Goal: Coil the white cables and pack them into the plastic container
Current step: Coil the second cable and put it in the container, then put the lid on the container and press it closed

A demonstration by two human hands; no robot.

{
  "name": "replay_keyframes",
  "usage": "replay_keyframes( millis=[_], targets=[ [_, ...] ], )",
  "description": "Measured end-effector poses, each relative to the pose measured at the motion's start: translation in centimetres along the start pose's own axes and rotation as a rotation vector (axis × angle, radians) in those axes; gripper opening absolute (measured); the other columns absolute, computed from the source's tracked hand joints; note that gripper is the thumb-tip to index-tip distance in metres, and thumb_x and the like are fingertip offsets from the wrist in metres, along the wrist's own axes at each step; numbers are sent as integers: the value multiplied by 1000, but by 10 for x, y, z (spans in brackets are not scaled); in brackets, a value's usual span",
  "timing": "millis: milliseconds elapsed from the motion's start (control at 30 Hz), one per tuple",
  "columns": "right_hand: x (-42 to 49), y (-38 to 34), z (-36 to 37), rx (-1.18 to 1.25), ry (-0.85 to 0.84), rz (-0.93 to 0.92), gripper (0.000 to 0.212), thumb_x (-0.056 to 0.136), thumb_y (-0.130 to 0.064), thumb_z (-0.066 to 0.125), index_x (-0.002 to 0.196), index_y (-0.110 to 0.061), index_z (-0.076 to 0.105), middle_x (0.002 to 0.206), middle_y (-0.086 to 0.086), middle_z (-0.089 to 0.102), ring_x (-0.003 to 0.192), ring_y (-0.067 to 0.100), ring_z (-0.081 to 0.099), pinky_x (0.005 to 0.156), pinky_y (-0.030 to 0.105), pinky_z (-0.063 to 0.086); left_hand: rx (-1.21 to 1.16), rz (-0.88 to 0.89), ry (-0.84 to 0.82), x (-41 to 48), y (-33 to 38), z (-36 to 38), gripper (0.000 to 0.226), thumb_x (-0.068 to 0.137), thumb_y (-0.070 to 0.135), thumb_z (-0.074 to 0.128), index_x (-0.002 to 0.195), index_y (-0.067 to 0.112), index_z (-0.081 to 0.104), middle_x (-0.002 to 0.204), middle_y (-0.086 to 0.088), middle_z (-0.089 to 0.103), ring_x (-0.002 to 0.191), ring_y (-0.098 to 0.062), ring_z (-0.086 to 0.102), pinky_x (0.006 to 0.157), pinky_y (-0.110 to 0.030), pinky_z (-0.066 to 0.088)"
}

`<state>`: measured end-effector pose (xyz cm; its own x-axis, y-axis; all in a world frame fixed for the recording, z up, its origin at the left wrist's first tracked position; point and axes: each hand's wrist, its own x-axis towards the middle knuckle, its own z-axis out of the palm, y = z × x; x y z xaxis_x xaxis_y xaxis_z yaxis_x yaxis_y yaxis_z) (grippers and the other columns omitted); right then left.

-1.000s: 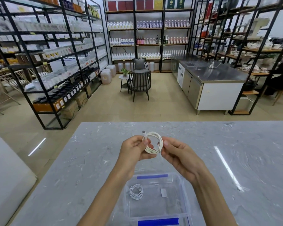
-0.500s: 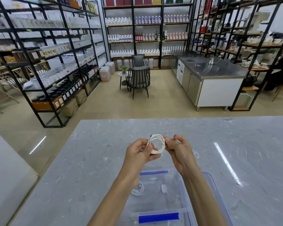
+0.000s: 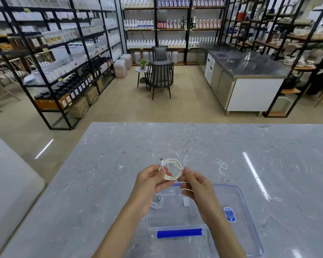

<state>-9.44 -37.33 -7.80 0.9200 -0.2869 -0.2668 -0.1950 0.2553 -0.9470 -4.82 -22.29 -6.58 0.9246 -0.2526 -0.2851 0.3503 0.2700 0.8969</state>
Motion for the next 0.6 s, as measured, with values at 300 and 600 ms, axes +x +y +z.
replay_keyframes(
  millis=[300,600],
  targets=[
    [16,68,-10,-176,29,66,6,89,-10,67,91,-6,71,66,1,73,62,11,69,62,21,56,413,-102,32,5,-61,-35,18,97,10,58,106,2,71,94,-17,73,78,-21,70,75,-27,60],
    [67,117,-26,-408,150,276,16,90,-5,61,80,0,73,68,11,66,60,15,61,55,14,54,1048,-66,225,31,-107,-77,57,98,13,50,151,14,29,142,-17,45,130,-35,42,104,-35,33]
  ],
)
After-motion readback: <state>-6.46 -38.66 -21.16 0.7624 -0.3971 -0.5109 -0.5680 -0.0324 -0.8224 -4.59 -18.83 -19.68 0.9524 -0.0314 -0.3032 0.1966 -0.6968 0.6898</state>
